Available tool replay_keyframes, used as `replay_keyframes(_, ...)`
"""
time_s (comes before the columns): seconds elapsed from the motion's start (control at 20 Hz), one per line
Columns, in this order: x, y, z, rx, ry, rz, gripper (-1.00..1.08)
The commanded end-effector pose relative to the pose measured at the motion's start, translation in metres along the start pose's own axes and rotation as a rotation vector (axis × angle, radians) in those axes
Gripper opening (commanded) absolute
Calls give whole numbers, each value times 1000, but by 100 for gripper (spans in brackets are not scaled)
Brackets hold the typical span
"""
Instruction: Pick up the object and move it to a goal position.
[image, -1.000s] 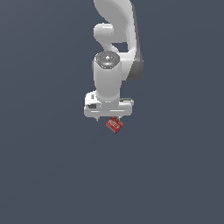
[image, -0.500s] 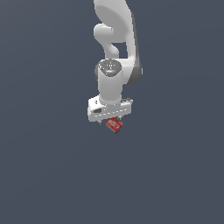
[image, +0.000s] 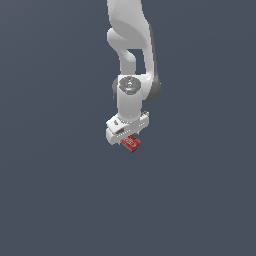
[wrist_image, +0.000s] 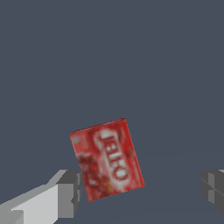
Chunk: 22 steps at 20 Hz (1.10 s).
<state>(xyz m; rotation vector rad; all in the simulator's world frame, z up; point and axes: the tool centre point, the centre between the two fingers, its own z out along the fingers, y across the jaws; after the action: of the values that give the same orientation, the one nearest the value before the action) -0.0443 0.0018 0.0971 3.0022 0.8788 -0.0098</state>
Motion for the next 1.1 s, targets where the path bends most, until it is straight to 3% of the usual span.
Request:
replay_keyframes(0.0,-3,-6,8,2,2,-70,100)
replay_keyframes(0.5,-12,-22,28,8,10,-242,100)
replay_keyframes(1.05,-13,-25,36,10,11,-266,100)
